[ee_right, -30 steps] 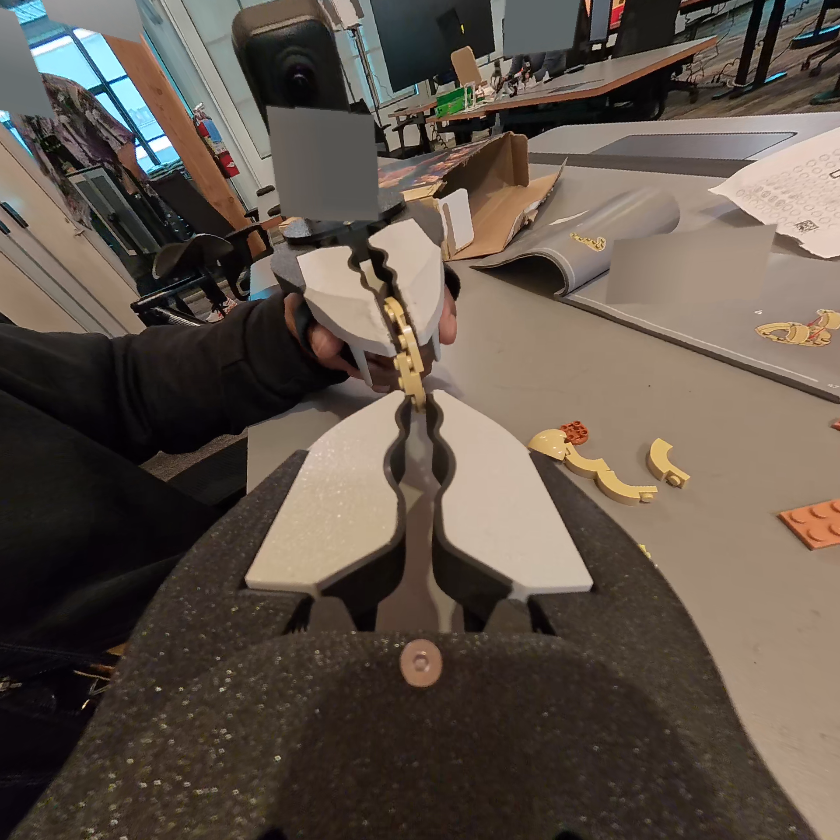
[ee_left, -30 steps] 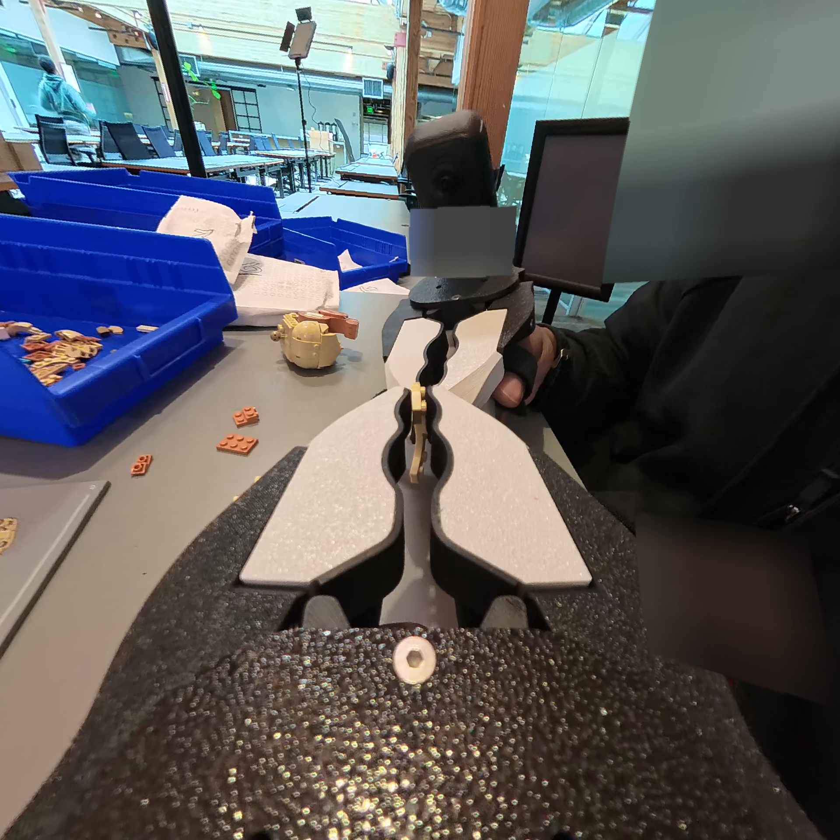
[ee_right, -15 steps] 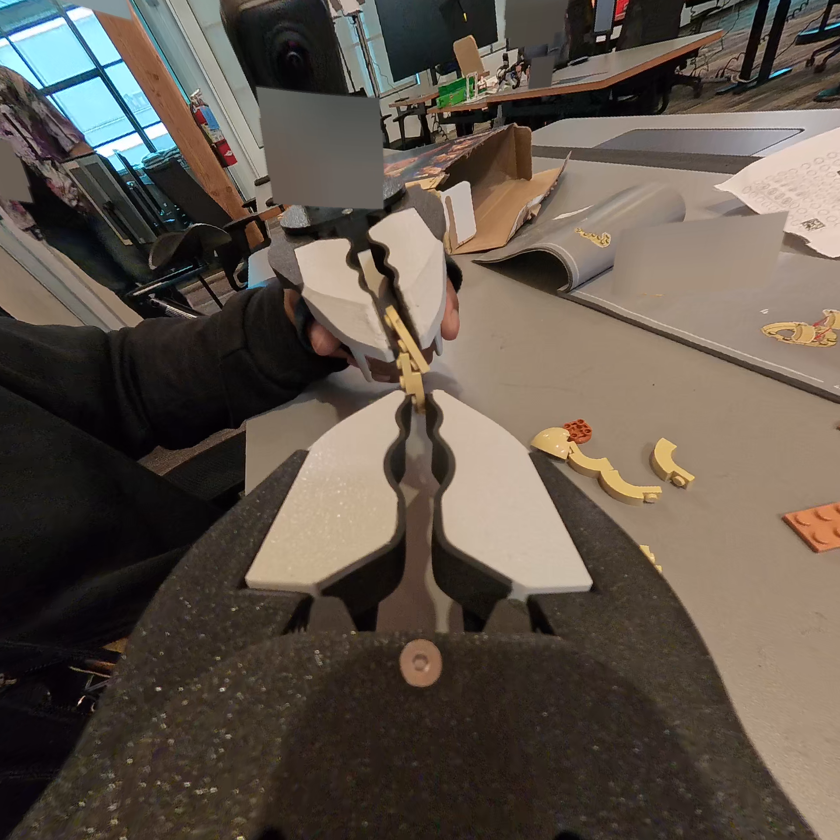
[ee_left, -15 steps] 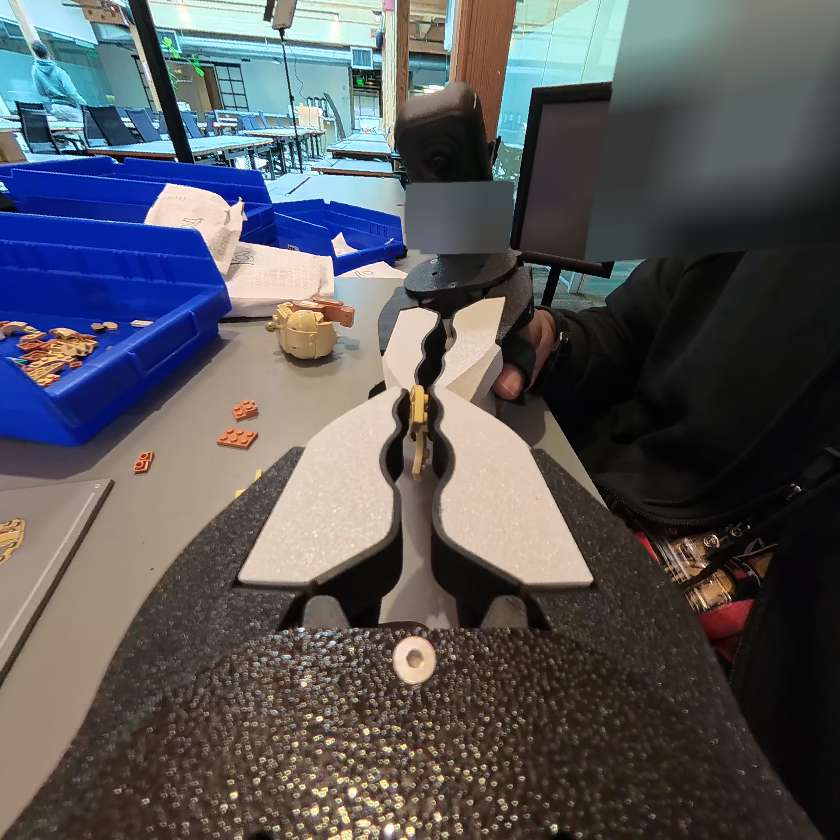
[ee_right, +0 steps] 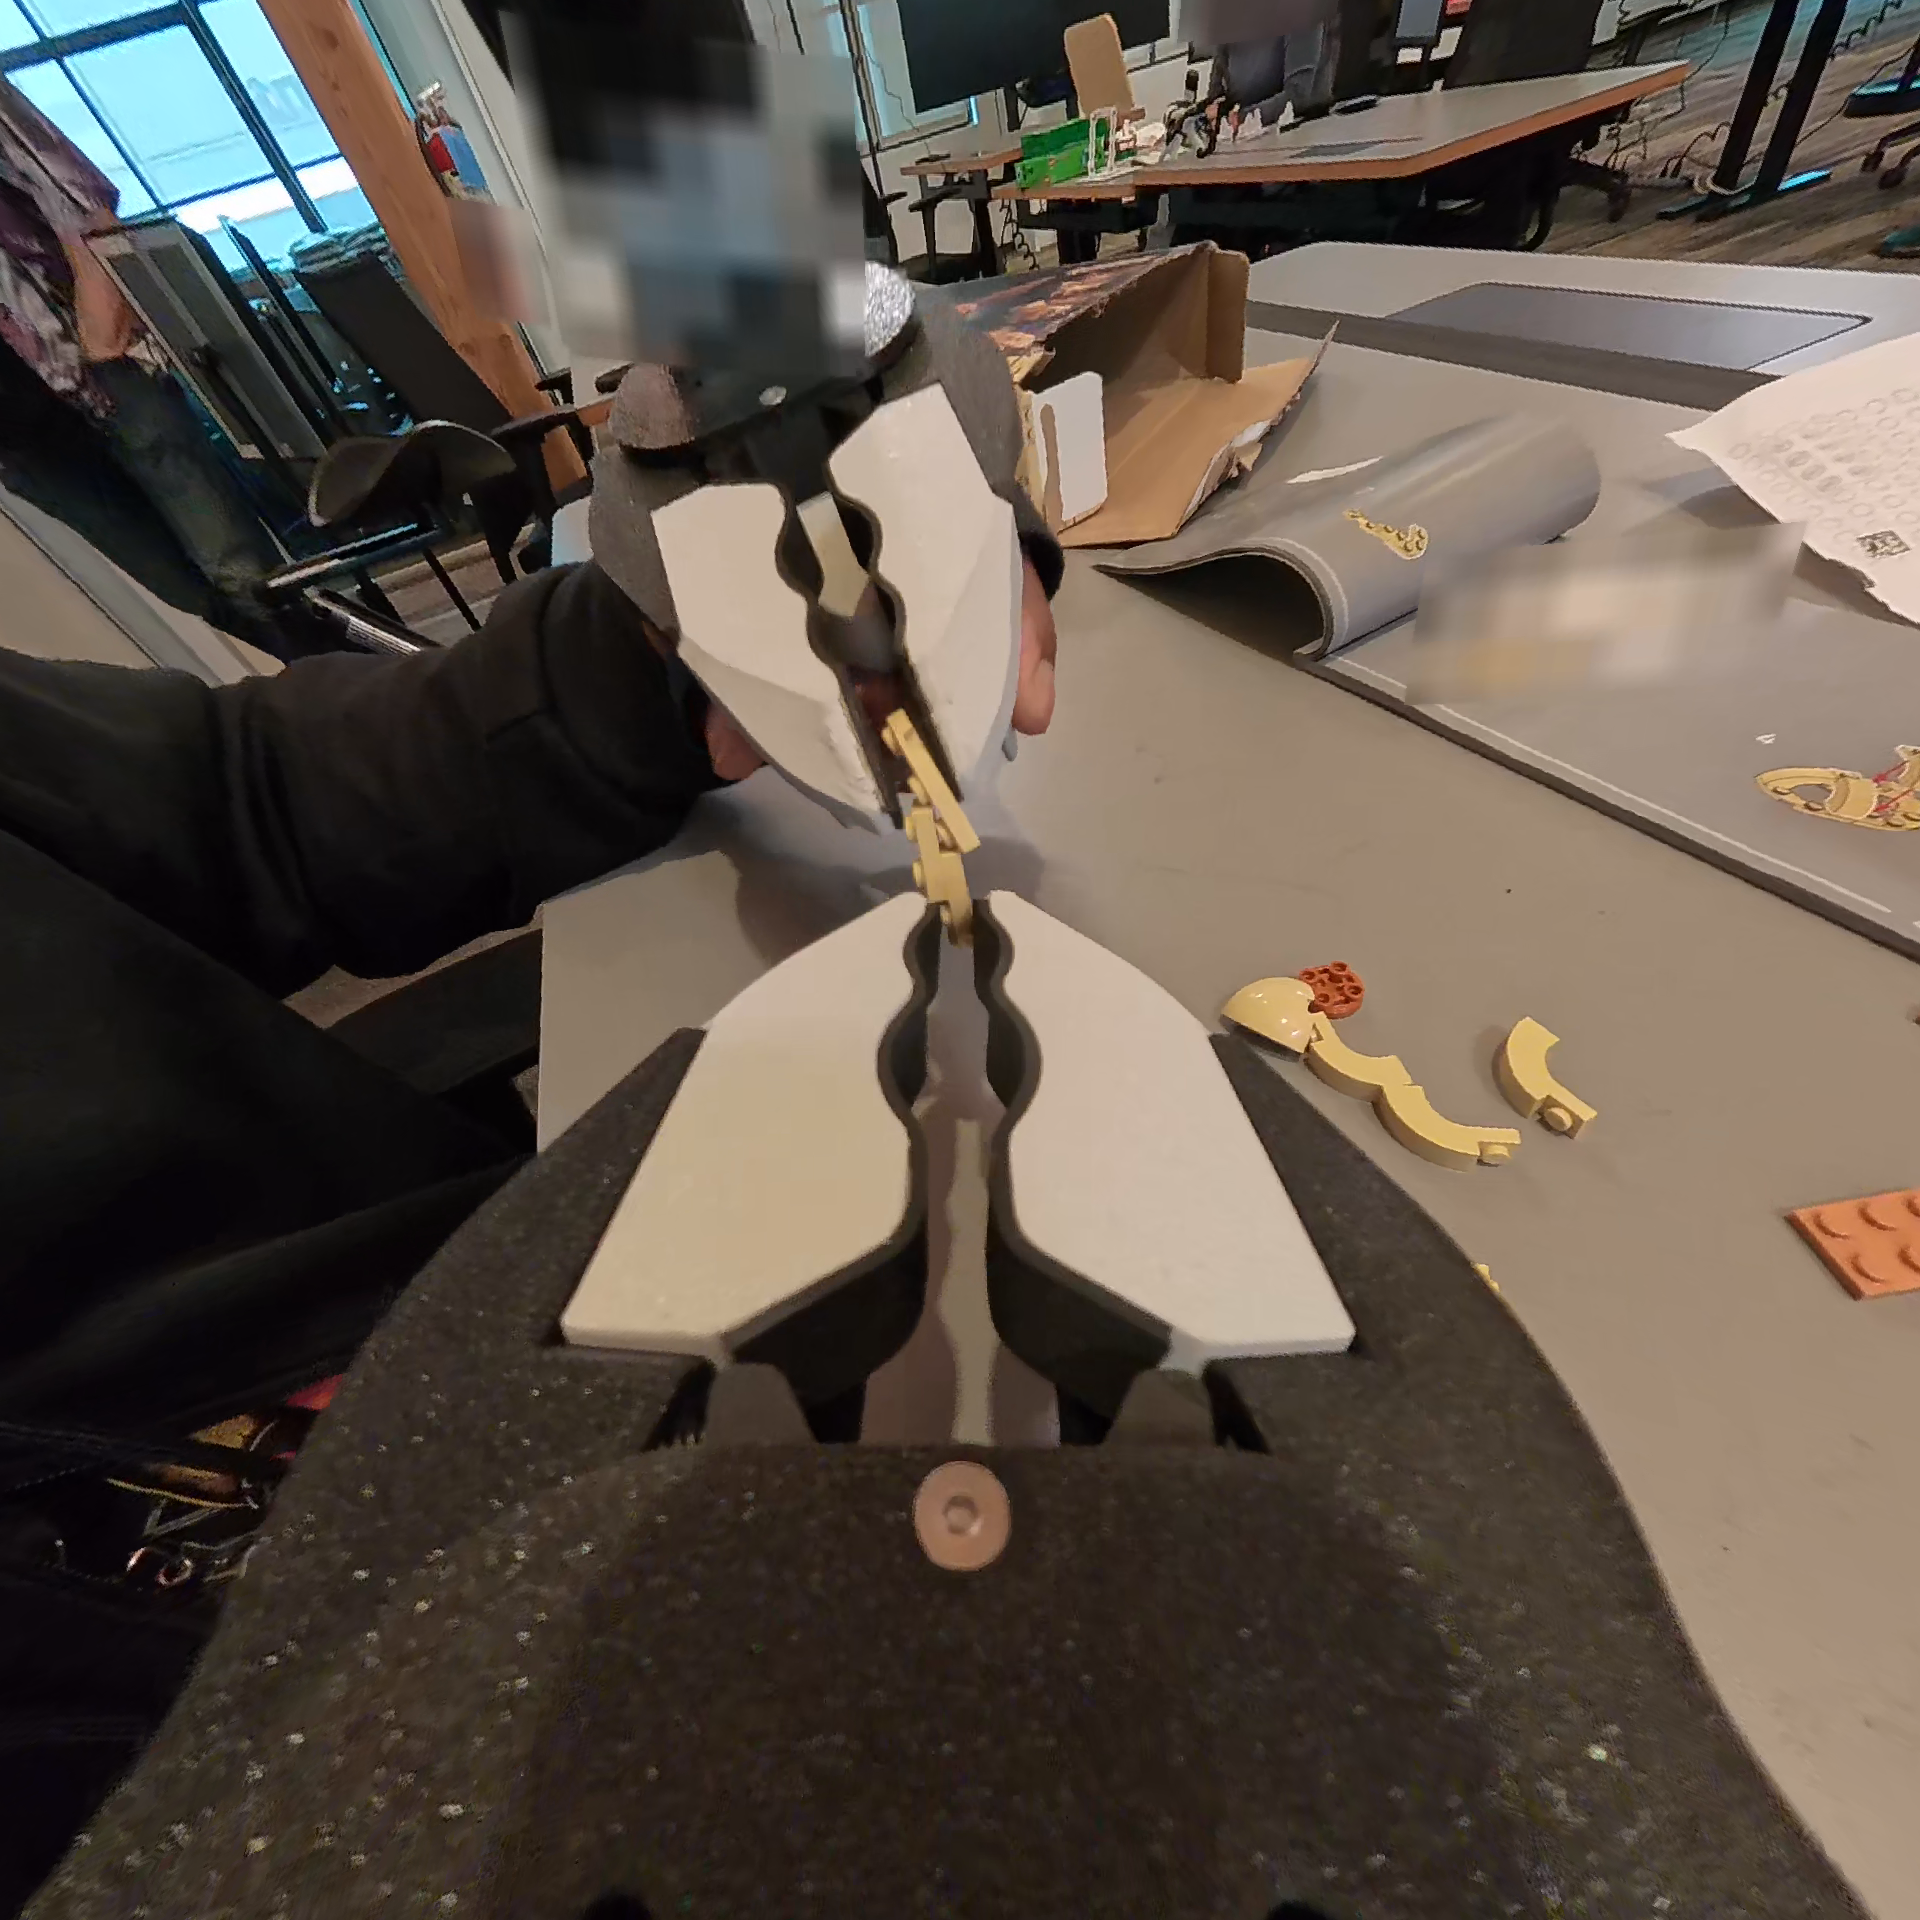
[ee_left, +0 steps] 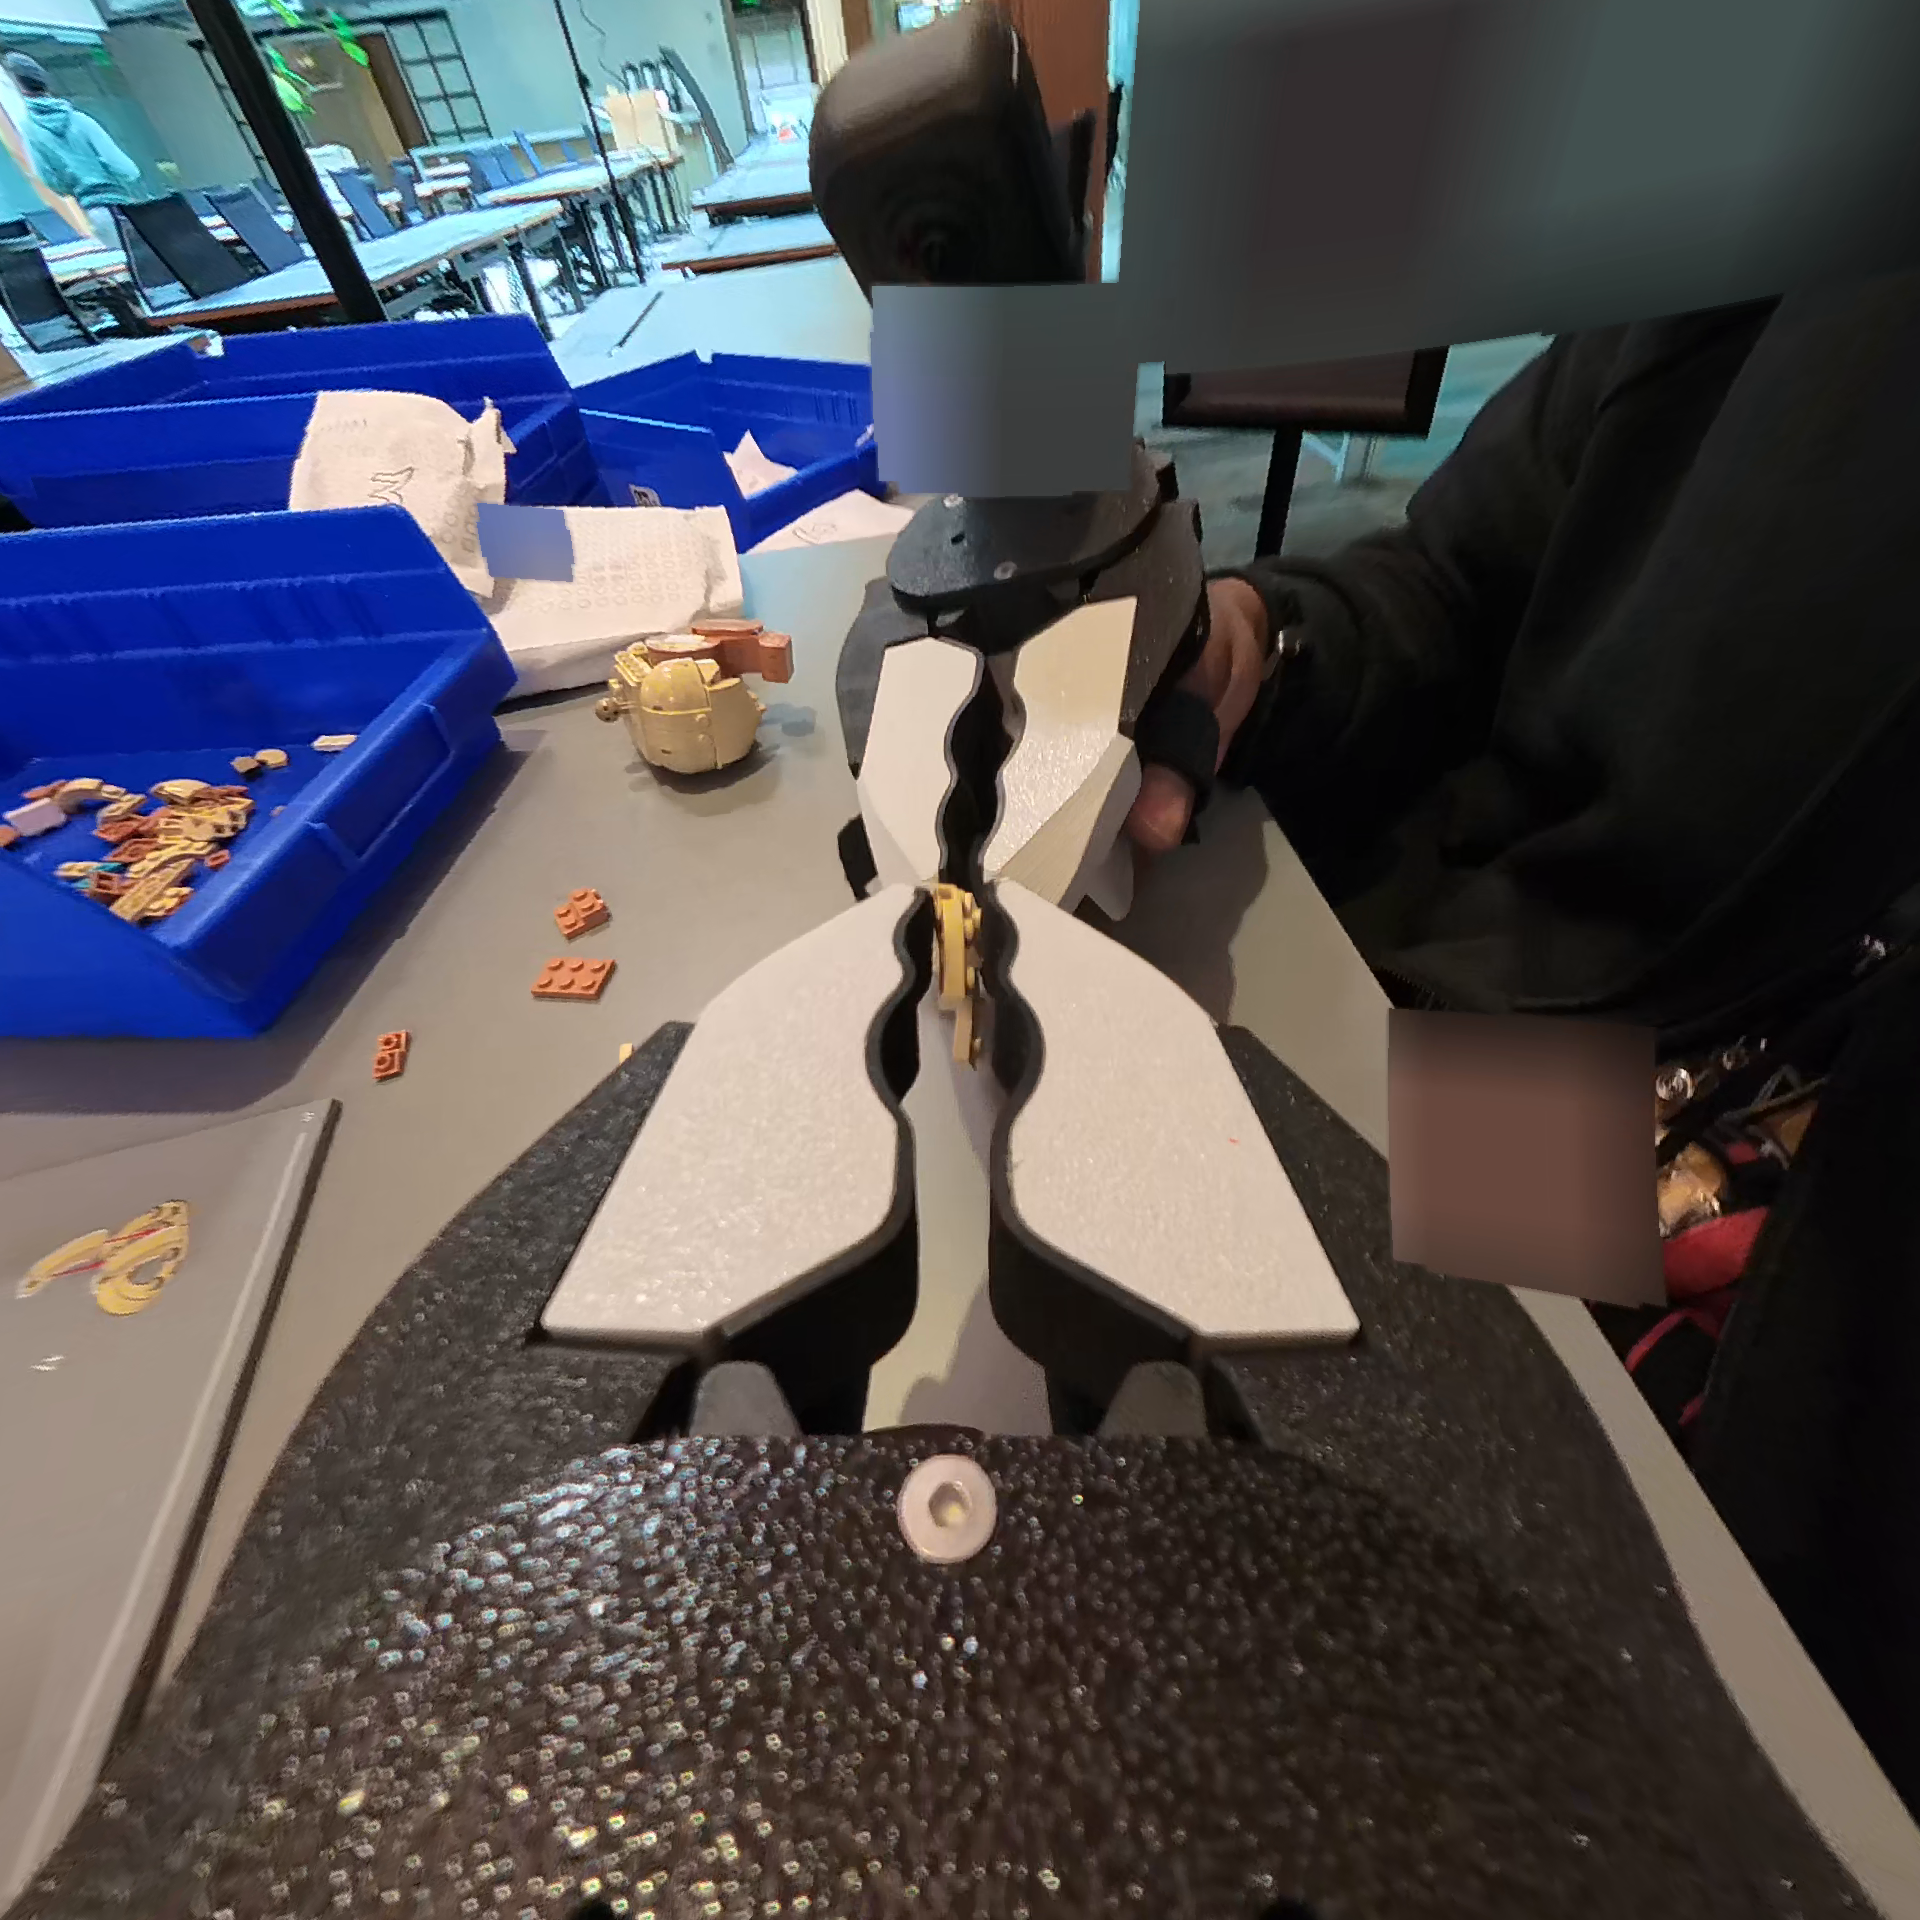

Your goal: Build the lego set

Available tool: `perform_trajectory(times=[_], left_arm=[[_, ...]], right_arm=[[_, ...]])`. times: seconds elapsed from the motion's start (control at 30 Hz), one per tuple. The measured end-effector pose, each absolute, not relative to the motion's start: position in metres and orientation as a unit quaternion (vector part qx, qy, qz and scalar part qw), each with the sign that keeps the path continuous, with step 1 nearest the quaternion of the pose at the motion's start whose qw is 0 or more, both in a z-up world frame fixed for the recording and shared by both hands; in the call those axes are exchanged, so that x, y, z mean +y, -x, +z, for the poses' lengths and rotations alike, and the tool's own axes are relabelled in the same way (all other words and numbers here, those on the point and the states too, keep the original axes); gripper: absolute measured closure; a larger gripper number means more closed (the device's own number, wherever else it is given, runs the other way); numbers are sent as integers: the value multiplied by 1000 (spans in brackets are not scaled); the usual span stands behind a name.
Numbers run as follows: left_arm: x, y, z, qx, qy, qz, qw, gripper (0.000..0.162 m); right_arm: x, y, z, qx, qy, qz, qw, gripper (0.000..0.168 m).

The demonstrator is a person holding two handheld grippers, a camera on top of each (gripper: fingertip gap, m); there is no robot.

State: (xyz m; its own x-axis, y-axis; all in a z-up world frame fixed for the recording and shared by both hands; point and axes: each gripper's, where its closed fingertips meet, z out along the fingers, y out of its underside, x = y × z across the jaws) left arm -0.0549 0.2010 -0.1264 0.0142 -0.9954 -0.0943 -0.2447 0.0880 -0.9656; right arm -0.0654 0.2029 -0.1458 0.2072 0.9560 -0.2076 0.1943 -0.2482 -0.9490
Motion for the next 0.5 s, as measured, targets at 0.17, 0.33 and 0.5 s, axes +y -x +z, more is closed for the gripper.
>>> perform_trajectory(times=[0.17,0.33,0.5], left_arm=[[198,57,-130,601,536,-372,461,154],[196,59,-132,624,529,-343,461,154],[191,61,-135,639,523,-335,453,154]], right_arm=[[201,67,-149,-461,648,429,428,163],[199,68,-151,-478,643,413,433,163],[195,69,-154,-499,635,397,436,163]])
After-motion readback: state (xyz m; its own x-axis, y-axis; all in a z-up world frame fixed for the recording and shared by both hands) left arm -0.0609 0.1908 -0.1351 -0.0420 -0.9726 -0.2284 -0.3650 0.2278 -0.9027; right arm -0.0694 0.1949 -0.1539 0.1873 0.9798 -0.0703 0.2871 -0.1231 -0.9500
